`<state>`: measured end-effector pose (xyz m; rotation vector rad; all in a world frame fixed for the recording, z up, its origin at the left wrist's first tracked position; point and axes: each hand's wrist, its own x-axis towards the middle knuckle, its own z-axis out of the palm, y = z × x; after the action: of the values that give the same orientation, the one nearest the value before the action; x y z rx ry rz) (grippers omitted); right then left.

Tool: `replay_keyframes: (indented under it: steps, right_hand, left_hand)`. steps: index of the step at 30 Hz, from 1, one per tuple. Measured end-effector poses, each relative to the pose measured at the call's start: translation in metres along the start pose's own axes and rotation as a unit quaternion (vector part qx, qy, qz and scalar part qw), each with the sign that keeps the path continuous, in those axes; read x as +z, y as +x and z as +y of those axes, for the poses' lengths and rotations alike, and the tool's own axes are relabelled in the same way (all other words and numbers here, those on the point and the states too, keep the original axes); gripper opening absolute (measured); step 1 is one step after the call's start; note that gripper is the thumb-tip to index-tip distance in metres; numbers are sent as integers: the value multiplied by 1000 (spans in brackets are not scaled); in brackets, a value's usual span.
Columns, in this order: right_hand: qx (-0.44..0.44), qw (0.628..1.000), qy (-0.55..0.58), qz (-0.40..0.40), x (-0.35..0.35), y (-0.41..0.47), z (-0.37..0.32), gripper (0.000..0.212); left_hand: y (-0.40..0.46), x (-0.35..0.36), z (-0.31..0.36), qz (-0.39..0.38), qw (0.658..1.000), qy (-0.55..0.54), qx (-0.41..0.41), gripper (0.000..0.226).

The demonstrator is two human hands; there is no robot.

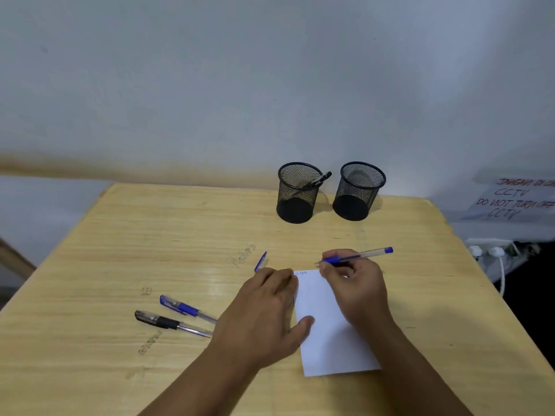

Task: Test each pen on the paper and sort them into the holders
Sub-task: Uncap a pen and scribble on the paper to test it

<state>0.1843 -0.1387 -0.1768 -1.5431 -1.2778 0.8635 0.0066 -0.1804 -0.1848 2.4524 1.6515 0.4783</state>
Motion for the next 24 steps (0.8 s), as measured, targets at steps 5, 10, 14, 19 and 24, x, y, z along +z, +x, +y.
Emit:
replay_keyframes:
  steps: [5, 10, 14, 19, 24]
  right_hand:
    - [-42, 999, -34, 10, 3, 0, 12, 16]
    - [-86, 992, -95, 19, 5, 0, 13, 14]
    - [-103, 985, -133, 26, 7, 2, 13, 12]
    - [-133, 978, -158, 29, 8, 3, 14, 12]
    - [-146, 973, -178, 17, 7, 3, 14, 12]
  left_hand:
    - [1, 0, 1, -9, 1000, 6, -2, 72]
    - [2, -1, 2, -8, 1000, 3, -6, 72]
    - [2, 0, 1, -7, 1000, 5, -6, 70]
    - [2, -2, 2, -7, 1000, 5, -7, 70]
    - [2, -2, 2, -12, 1000, 6, -10, 71]
